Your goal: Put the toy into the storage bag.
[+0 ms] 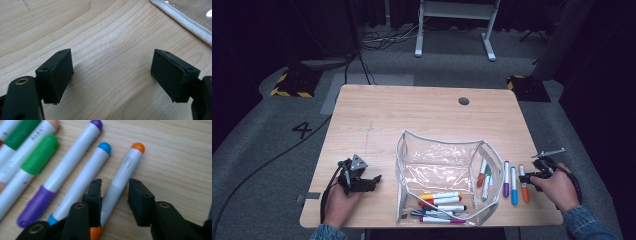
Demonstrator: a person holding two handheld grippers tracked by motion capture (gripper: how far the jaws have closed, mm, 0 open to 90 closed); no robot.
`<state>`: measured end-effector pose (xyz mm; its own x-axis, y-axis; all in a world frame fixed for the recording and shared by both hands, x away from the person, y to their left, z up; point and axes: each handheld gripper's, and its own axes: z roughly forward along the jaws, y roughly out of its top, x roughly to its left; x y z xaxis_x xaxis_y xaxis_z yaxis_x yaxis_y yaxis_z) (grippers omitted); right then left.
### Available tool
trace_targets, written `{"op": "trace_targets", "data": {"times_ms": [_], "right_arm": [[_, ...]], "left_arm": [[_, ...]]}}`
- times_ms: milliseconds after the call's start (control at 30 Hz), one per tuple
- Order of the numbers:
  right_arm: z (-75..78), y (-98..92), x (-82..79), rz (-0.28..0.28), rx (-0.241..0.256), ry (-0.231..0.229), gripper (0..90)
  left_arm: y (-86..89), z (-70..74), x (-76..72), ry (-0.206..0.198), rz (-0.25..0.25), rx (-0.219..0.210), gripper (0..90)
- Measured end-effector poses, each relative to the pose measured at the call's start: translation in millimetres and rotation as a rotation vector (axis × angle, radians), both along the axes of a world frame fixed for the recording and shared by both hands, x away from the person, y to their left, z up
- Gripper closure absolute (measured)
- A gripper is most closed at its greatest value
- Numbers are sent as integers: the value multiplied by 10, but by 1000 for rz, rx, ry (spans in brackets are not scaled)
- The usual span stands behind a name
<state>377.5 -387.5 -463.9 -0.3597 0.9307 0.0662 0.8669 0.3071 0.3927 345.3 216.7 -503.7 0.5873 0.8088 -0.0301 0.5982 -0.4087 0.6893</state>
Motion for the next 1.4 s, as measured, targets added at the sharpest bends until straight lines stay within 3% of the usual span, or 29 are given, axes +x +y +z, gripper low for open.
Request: {"op": "trace_targets", "data": {"times_ms": [67,200,267,333,500,867,1200,1400], "right_arm": [[-15,-12,8,-24,-22,6,757],[-13,-27,9,-73,-35,2,767],[6,-32,7,-78,-12,18,767],[56,-41,1,-76,8,13,768],[358,-36,-39,-49,58,-39,768],[1080,120,-218,80,200,-150,768],[1687,485,-430,261,233,-220,768],[1940,747,-536,372,241,-241,768]], "left_arm": [[0,-1,1,-1,-1,0,185],[0,0,0,0,0,0,185],[0,-1,1,-1,-1,0,184],[0,-1,1,-1,0,-1,184],[0,-1,1,-1,-1,0,184],[0,-1,1,-1,-1,0,185],[-3,1,-8,-2,6,4,184],[-2,2,-9,-1,7,5,184]]}}
